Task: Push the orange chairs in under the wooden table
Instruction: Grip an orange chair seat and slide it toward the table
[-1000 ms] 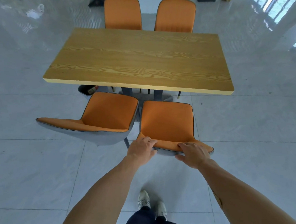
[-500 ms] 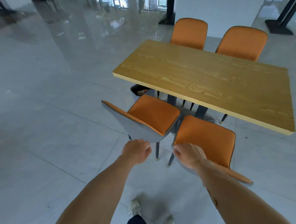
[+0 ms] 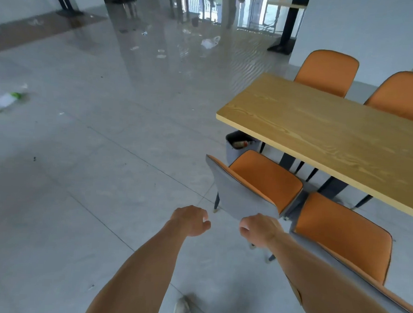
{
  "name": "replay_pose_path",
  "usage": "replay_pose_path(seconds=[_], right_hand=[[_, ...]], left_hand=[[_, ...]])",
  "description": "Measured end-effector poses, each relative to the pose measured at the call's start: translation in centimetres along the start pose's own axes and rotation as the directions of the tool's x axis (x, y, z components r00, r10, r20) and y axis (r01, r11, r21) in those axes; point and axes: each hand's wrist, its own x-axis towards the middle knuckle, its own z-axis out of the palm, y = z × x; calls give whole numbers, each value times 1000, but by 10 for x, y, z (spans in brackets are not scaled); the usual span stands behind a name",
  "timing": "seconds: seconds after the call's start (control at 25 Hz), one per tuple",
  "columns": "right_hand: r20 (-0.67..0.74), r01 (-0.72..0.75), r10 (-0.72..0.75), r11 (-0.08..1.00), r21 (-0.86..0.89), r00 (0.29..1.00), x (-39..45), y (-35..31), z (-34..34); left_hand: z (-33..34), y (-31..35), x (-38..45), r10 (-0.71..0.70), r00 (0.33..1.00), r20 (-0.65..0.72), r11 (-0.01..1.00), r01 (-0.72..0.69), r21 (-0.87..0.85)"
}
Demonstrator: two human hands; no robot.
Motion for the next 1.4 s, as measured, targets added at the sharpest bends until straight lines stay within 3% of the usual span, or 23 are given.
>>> replay_pose_path(seconds=[0.32, 0.68, 0.84, 1.16, 1.4], right_hand=[[-75, -88, 90, 996, 27, 993, 67, -57, -42], [-161, -236, 259, 960, 149, 952, 121, -3, -70], [-137, -278, 309, 938, 208, 941, 133, 13, -74], [-84, -388, 430, 871, 302, 899, 132, 20, -51], [-117, -518, 596, 766, 381, 794, 137, -2, -27]], left_hand=[[-44, -72, 52, 121, 992, 32, 990, -123, 71], [-113, -49, 144, 272, 962, 10, 946, -270, 178], [-135, -42, 179, 326, 946, 7, 932, -322, 169], [-125, -38, 238, 504, 863, 37, 834, -497, 240], [-104, -55, 273, 650, 753, 101, 711, -650, 267]])
